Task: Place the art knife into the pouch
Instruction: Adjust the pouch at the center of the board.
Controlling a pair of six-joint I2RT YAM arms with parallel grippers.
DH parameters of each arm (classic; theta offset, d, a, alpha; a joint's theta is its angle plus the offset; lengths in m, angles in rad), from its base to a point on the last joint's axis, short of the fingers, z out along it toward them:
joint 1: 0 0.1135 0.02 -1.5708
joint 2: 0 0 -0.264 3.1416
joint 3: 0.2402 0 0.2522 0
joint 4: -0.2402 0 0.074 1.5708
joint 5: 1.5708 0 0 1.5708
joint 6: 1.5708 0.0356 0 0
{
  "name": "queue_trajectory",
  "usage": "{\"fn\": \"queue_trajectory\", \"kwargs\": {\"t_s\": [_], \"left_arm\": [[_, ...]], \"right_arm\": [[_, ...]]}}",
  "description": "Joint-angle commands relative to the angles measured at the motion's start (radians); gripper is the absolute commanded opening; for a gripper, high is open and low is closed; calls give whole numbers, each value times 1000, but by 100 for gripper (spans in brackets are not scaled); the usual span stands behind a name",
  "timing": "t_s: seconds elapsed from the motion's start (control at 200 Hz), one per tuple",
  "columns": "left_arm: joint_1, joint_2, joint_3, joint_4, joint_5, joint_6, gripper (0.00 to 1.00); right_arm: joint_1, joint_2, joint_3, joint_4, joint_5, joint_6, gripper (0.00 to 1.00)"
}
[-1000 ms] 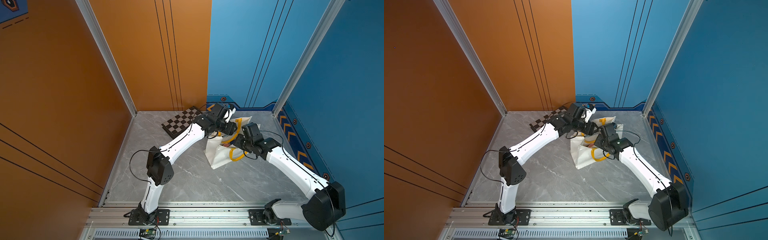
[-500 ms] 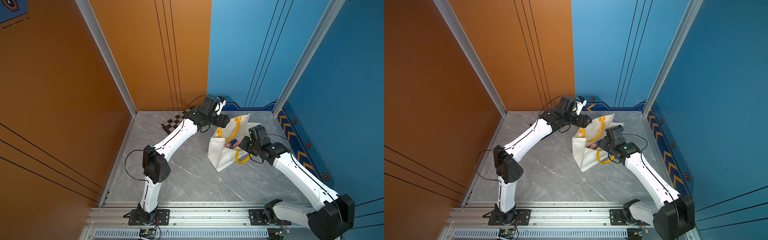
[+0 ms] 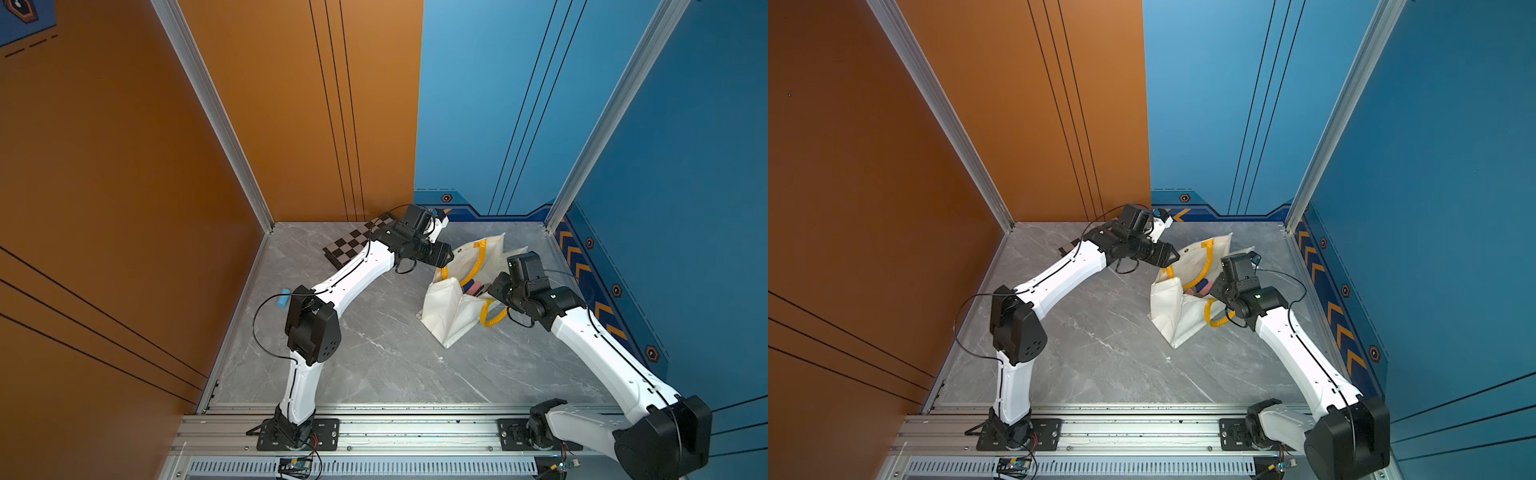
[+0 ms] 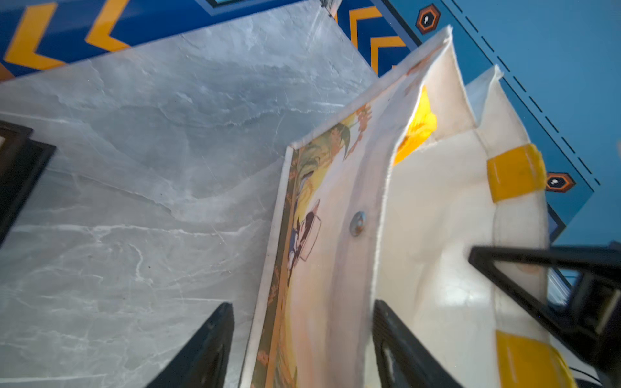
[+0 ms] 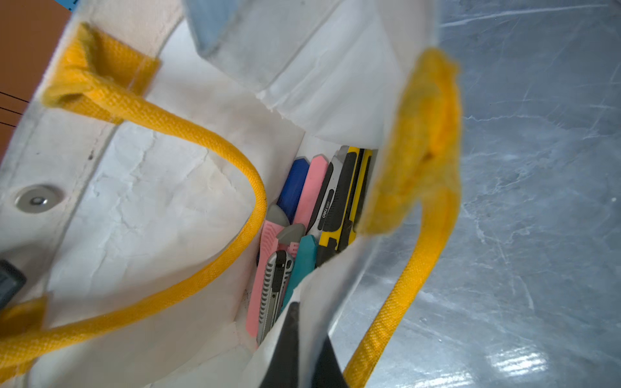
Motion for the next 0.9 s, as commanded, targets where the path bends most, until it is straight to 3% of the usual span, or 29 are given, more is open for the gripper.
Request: {"fn": "queue_trajectory", "kwargs": {"t_s": [0.0, 0.13, 0.235, 0.425, 0.465, 0.495, 0.636, 0.761, 0.896], "left_arm": [[0, -28, -52, -5, 157, -36, 64], [-29, -75, -102, -4, 216, -55, 63], [-29, -111, -103, -4, 212, -68, 64], [43, -185, -82, -5, 152, -90, 70], [65, -202, -80, -4, 136, -92, 70], [82, -213, -80, -4, 118, -92, 72], [139, -195, -80, -5, 1, -69, 73], [134, -49, -4, -4, -13, -48, 73], [103, 100, 119, -4, -7, -53, 73]], "right_arm": [[-35, 70, 76, 46, -5, -79, 6], [-43, 163, 173, 56, -66, -123, 6], [-23, 193, 227, 59, -106, -139, 12], [-19, 67, 202, 45, -96, -123, 41], [-27, 25, 197, 34, -80, -122, 59], [-35, -10, 193, 25, -61, -122, 65], [-112, -143, 136, -2, 29, -77, 67], [-193, -174, 33, -33, 30, 16, 62], [-204, -158, -65, -42, 49, 78, 56]]}}
